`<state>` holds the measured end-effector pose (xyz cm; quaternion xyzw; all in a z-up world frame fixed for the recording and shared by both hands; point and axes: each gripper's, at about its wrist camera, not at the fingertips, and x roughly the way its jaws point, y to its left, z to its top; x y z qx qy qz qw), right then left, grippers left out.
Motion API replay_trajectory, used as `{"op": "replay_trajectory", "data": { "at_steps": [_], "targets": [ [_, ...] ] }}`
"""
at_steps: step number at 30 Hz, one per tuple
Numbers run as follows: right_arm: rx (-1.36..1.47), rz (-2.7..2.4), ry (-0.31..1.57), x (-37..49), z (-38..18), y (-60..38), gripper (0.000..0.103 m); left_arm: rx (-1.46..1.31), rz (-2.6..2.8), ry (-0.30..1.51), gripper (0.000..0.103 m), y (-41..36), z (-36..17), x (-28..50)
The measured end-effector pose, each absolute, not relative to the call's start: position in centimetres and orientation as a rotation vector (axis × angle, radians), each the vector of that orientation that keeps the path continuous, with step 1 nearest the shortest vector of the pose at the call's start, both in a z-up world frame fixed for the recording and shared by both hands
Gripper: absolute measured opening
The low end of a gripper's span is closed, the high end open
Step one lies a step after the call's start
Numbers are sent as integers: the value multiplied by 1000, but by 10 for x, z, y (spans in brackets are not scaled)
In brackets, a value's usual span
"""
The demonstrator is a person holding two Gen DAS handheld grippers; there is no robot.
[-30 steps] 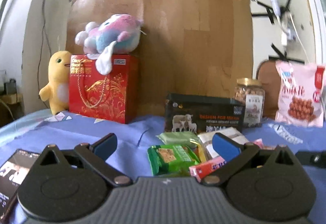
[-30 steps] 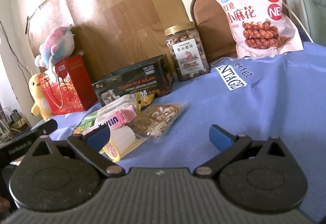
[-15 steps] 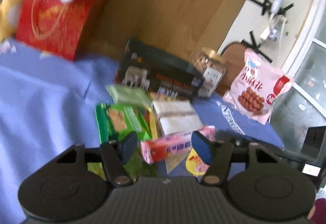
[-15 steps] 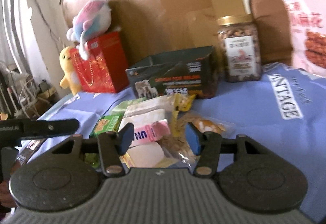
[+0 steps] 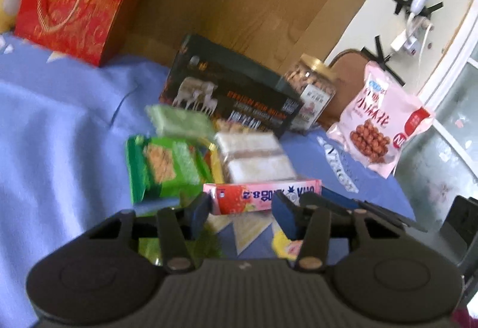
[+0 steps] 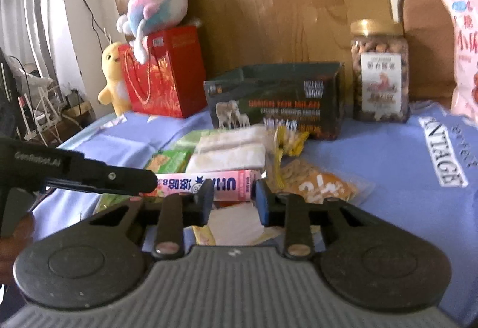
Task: Organize snacks
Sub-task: 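Grasp the pink UHA candy stick with the left gripper, then carry the candy stick over the black tin box and release it, then grasp the white wrapped pastry packet with the left gripper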
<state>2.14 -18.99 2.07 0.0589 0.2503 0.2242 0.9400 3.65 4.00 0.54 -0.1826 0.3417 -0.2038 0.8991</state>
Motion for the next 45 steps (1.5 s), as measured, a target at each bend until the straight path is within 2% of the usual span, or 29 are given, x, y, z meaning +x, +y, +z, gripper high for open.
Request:
{"op": "replay_trajectory", "data": {
  "at_steps": [5, 10, 19, 20, 21, 24, 29, 39, 40, 41, 45],
  "targets": [
    [128, 422, 392, 46, 49, -192, 32, -339, -438, 627, 46, 31, 39, 65],
    [141, 376, 316, 104, 77, -194, 32, -309, -438, 541, 46, 20, 67, 128],
    [112, 305, 415, 182, 52, -191, 35, -280, -364, 613, 48, -1, 41, 213],
    [102, 304, 427, 183, 49, -189, 39, -280, -358, 614, 48, -2, 38, 216],
    [93, 302, 436, 184, 46, -187, 40, -279, -356, 611, 53, -3, 37, 218],
    [76, 305, 428, 176, 44, -185, 42, -277, -373, 596, 61, -1, 38, 216],
    [126, 330, 418, 139, 49, -200, 45, -318, -402, 541, 63, 21, 51, 176],
    [351, 451, 677, 93, 2, -211, 47, -443, -500, 781, 63, 30, -3, 116],
    [370, 466, 688, 90, 2, -208, 45, -439, -500, 815, 61, 26, -10, 116],
    [382, 479, 694, 87, 3, -204, 38, -454, -505, 834, 60, 26, -16, 115],
    [310, 470, 646, 67, 20, -181, 33, -542, -523, 798, 57, 45, -13, 101]
  ]
}}
